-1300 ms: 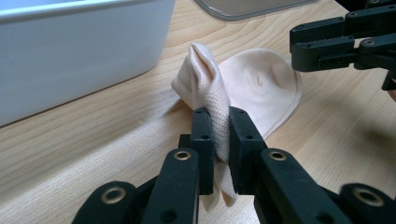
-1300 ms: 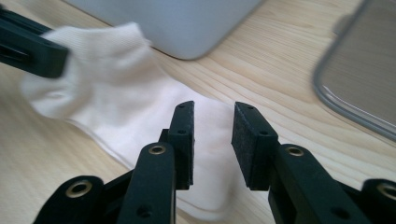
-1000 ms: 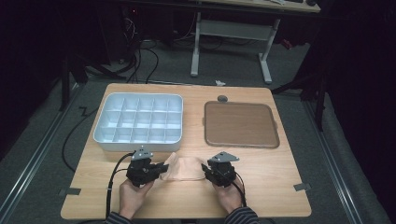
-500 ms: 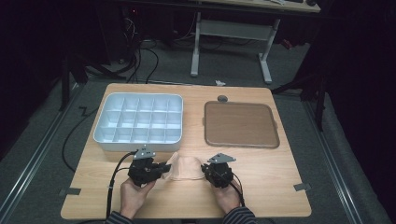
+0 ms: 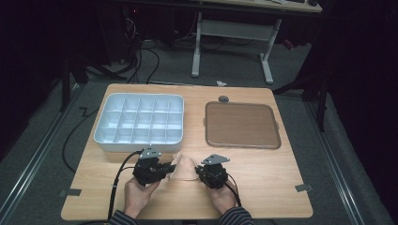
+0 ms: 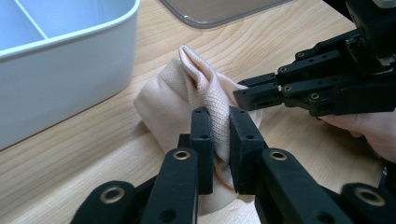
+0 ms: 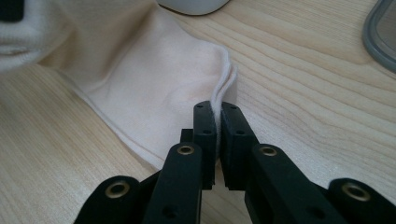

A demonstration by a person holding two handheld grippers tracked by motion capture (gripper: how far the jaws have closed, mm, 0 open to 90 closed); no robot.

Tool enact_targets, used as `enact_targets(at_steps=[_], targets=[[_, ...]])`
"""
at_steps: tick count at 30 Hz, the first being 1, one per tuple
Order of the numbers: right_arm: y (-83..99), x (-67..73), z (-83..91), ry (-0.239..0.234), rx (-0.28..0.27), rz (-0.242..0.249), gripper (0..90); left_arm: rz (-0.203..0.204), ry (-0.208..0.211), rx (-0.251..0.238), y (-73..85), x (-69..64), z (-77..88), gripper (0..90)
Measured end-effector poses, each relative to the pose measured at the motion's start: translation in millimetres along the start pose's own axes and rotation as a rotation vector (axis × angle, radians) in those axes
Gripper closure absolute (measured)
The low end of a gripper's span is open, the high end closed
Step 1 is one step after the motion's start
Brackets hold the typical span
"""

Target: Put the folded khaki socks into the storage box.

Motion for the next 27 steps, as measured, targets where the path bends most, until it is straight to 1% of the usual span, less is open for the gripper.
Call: enact_targets(at_steps=[5,9,14,21,27], targets=[[-0.1,0.7,-1.6,-0.006,0.002,0.0,85.8,0.0,0.009,0.01,-3.4,-2.9,-7.3,81.8],[0.0,0.2,-2.2,-0.01,0.005,0.001,85.7,0.001,0.015,0.033,-2.7,-4.1,-16.5,81.7],[0.0,-0.1,-2.8,-0.013,0.004,0.001,85.7,0.001,0.019,0.046,-3.5,-7.0,-25.0,81.5],[0.4,-1.2,-3.3,-0.017,0.0,0.002,85.5,0.0,0.009,0.064,-3.2,-8.2,-33.7,81.0],[0.6,-1.5,-3.5,-0.016,0.0,0.003,85.5,-0.004,0.007,0.075,-2.8,-10.1,-40.5,80.9]])
Point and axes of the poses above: each handheld gripper's, and its own axes: z roughly backward along the jaws, y roughly out of its underside, x roughly to its left, the point moved 7 cm from there along -z, roughly forward along the jaws, and after that the axes turned 13 degrees about -z, right-handed, at the moved point
